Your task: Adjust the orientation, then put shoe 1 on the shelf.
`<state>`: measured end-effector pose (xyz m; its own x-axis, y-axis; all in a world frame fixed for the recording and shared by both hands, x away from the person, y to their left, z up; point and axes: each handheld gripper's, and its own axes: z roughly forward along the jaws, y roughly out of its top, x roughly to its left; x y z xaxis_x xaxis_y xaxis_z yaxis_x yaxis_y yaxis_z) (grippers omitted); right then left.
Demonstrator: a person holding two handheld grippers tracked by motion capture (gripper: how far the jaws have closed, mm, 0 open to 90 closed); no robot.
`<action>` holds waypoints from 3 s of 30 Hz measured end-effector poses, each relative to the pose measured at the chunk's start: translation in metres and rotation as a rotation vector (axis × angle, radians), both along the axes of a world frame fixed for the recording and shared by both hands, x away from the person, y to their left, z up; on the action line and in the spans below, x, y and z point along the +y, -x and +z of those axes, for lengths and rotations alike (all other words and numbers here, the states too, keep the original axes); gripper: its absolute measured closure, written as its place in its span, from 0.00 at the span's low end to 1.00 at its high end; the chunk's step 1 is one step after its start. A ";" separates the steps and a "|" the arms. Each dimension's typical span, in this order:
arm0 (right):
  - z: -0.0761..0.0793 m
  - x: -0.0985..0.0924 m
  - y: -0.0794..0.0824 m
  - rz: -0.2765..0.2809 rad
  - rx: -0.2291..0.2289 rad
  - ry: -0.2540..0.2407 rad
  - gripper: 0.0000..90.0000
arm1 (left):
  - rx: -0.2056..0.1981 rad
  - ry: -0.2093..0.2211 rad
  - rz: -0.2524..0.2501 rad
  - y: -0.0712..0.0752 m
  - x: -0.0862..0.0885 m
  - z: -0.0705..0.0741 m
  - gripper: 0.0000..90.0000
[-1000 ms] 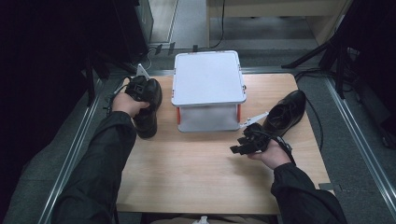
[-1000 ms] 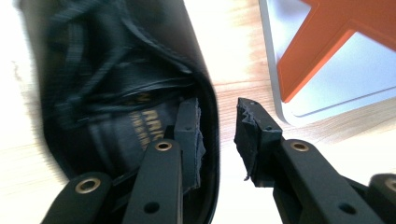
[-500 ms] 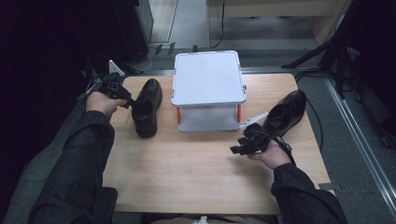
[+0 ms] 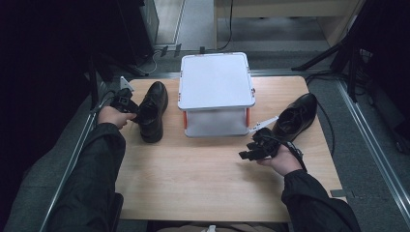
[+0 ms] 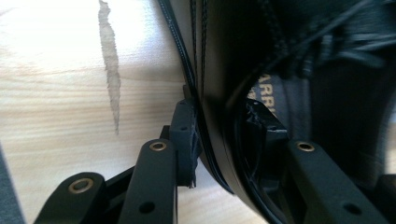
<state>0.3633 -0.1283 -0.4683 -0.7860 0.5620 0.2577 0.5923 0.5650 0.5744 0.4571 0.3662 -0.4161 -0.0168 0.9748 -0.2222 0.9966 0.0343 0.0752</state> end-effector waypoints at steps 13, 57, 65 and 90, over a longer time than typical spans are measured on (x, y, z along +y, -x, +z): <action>-0.002 -0.006 0.003 -0.022 0.000 0.004 0.52 | 0.051 0.013 0.030 -0.006 0.004 -0.005 0.86; 0.002 0.001 -0.002 0.007 -0.011 -0.016 0.54 | -0.032 0.095 0.181 -0.016 -0.002 0.099 0.94; 0.003 0.003 -0.005 0.020 -0.013 -0.026 0.54 | -0.077 0.099 0.188 -0.020 -0.021 0.147 0.94; 0.006 -0.001 -0.004 0.015 -0.008 -0.043 0.54 | -0.156 0.083 0.083 -0.044 -0.117 0.205 0.94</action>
